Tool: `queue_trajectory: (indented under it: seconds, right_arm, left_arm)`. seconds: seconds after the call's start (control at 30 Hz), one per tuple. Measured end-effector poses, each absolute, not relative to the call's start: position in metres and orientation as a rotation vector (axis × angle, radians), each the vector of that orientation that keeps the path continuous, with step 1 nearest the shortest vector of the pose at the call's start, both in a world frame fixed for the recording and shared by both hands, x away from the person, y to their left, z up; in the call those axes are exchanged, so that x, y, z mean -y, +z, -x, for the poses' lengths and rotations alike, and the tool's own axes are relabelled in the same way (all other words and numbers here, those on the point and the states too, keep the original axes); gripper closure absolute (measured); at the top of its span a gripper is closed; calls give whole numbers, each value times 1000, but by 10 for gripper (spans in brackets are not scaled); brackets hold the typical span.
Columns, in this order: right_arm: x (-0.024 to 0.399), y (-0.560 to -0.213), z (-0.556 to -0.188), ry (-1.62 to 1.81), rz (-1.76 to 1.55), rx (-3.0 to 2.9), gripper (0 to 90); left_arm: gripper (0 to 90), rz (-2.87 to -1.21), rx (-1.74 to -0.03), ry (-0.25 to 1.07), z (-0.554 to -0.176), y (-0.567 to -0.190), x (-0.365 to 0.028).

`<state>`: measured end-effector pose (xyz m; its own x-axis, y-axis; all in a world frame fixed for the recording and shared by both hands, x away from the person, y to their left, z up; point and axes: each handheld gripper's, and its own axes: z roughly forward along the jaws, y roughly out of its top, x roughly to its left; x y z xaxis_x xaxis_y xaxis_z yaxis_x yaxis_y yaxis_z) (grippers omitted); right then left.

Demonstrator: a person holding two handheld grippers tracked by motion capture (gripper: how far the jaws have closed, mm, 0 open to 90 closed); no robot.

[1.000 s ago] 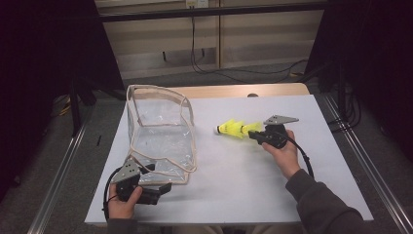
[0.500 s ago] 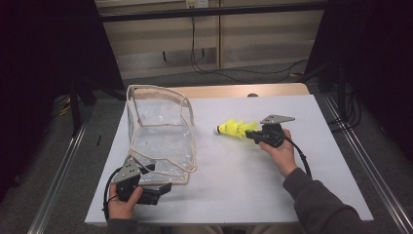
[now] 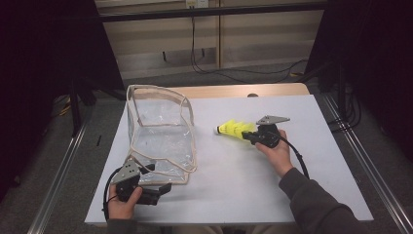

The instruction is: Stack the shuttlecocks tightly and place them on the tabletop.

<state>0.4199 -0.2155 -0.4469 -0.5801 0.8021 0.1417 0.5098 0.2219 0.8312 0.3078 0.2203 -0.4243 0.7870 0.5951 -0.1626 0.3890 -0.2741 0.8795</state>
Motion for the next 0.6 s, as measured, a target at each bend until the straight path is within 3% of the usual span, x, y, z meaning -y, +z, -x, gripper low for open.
queue_trajectory:
  seconds: [0.6]
  right_arm:
    - [213, -450, -419, 1325, -1230, -2195, 889]
  left_arm:
    - [42, -1903, -750, 239, -307, -424, -220]
